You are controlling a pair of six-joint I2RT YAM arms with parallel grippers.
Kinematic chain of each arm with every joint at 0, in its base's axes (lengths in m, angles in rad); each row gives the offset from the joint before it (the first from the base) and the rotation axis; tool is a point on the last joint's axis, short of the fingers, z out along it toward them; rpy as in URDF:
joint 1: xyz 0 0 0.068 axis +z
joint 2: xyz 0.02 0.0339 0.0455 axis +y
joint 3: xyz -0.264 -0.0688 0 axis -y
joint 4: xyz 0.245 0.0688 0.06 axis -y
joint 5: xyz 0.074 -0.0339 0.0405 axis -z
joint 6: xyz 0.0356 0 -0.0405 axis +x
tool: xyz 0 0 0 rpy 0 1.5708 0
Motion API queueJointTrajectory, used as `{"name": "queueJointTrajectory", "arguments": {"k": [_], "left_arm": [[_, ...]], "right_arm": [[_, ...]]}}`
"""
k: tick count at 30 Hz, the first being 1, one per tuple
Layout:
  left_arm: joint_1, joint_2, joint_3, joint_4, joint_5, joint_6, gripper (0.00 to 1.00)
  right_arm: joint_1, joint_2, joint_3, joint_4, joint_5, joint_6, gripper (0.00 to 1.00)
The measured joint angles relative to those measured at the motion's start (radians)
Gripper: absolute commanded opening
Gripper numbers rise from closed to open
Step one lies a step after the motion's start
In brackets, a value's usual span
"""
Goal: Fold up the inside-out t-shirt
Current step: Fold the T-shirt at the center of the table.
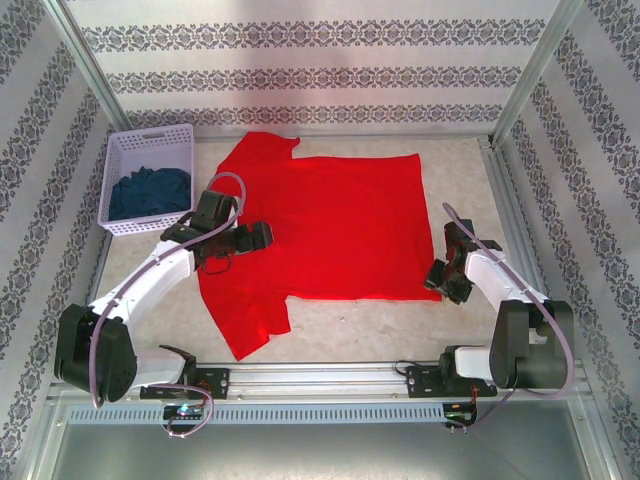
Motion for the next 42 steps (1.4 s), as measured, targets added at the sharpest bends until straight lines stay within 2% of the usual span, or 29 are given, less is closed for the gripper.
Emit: {"name": "queueJointTrajectory", "arguments": {"k": [5, 8, 13, 21, 27, 34, 38, 42], "left_arm": [[0.0, 0.01, 0.003, 0.0, -0.001, 0.0, 0.9], [0.0, 0.016, 0.003, 0.0, -0.001, 0.001, 0.9], [0.0, 0.016, 0.003, -0.011, -0.005, 0.001, 0.9], [-0.044, -0.053, -0.016, -0.135, -0.1, 0.0, 0.89], [-0.154, -0.119, -0.096, -0.288, -0.178, -0.069, 0.84], [-0.313, -0.17, -0.215, -0.462, -0.21, -0.235, 0.69], [-0.41, -0.194, -0.246, -0.521, -0.198, -0.333, 0.62], [-0.453, -0.238, -0.329, -0.526, -0.144, -0.41, 0.58]], "right_arm": [[0.0, 0.0, -0.032, 0.014, -0.01, 0.032, 0.45], [0.001, 0.004, -0.036, 0.033, -0.009, 0.05, 0.36], [0.001, 0.037, -0.047, 0.076, -0.007, 0.06, 0.27], [0.001, 0.032, -0.048, 0.087, 0.006, 0.051, 0.08], [0.001, 0.029, -0.048, 0.1, 0.005, 0.041, 0.05], [0.001, 0.026, -0.048, 0.107, -0.003, 0.017, 0.05], [0.001, 0.02, -0.05, 0.113, -0.013, 0.005, 0.05], [0.001, 0.013, -0.05, 0.118, -0.021, -0.007, 0.05]]}}
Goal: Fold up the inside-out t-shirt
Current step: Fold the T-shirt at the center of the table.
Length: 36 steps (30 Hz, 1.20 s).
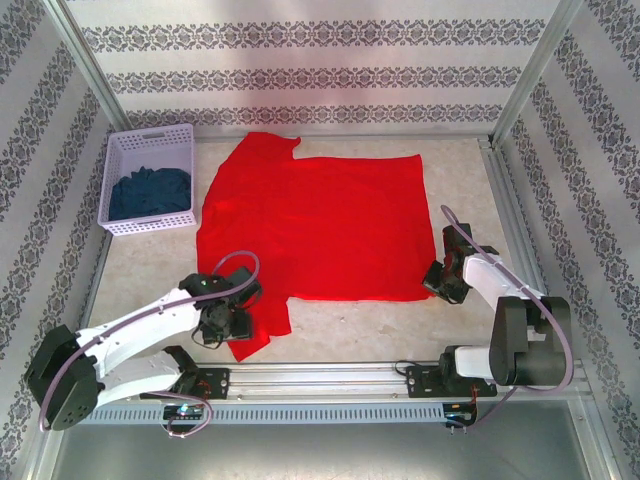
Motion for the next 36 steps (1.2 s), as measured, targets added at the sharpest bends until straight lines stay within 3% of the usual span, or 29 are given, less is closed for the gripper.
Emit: {"name": "queueJointTrajectory", "arguments": {"k": [4, 13, 22, 31, 36], "left_arm": [[-0.006, -0.021, -0.058, 0.002, 0.054, -0.035, 0.57], [-0.006, 0.125, -0.062, 0.095, 0.102, -0.017, 0.46], [-0.006, 0.141, -0.063, 0.116, 0.114, -0.004, 0.26], [-0.006, 0.09, -0.071, 0.123, 0.1, -0.004, 0.0], [0.005, -0.007, -0.06, 0.106, 0.076, -0.008, 0.0]], "right_arm": [[0.0, -0.002, -0.002, 0.003, -0.004, -0.003, 0.05], [0.0, -0.005, -0.004, 0.007, -0.007, -0.003, 0.05], [0.0, -0.005, -0.005, 0.008, -0.007, -0.003, 0.05], [0.0, -0.005, -0.005, 0.007, -0.008, -0.003, 0.04], [0.0, -0.008, -0.005, 0.006, -0.014, -0.003, 0.04]]}}
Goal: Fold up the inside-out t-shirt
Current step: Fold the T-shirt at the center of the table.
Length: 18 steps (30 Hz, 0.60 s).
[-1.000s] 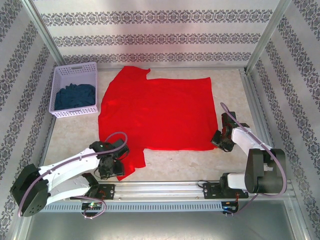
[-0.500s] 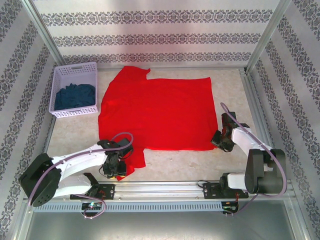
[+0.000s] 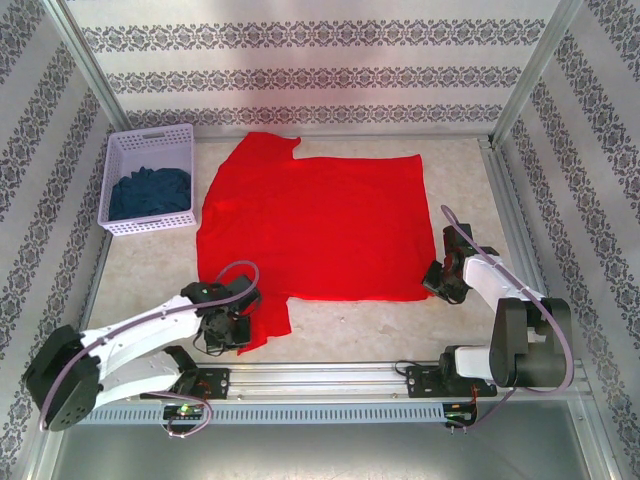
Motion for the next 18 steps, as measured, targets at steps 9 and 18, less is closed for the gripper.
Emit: {"name": "queueJointTrajectory", "arguments": {"k": [9, 18], "left_arm": [[0.253, -0.119, 0.169, -0.072, 0.036, 0.093, 0.0], [0.532, 0.038, 0.416, -0.076, 0.137, 0.323, 0.0]], "right_arm": [[-0.026, -0.034, 0.029, -0.036, -0.02, -0.023, 0.05], [-0.027, 0.084, 0.195, -0.046, -0.058, -0.077, 0.06]]}}
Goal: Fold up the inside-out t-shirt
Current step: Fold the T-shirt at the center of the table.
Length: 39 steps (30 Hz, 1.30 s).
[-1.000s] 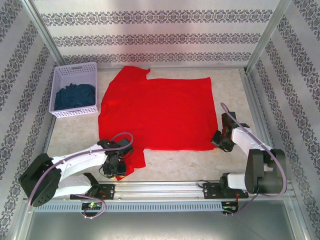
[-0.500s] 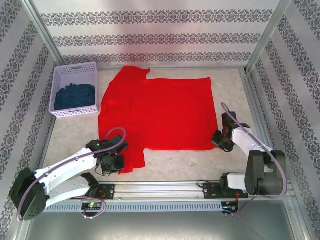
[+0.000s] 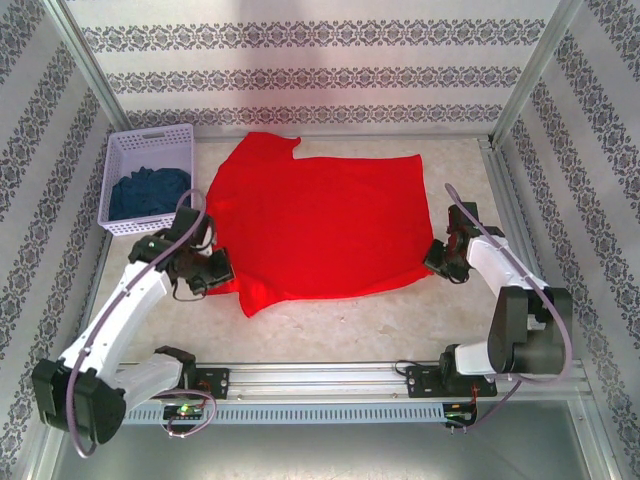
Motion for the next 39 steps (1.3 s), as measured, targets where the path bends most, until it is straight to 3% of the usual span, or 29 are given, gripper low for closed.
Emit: {"name": "queueJointTrajectory", "arguments": {"k": [7, 18, 39], "left_arm": [[0.101, 0.172, 0.145, 0.053, 0.044, 0.108, 0.0], [0.16, 0.409, 0.383, 0.14, 0.04, 0.175, 0.0], [0.206, 0.557, 0.495, 0.153, 0.025, 0.205, 0.0]], "right_arm": [[0.0, 0.131, 0.145, -0.02, -0.011, -0.052, 0.07], [0.0, 0.276, 0.289, -0.022, -0.011, -0.08, 0.08], [-0.026, 0.403, 0.428, -0.022, -0.056, -0.096, 0.09]]}}
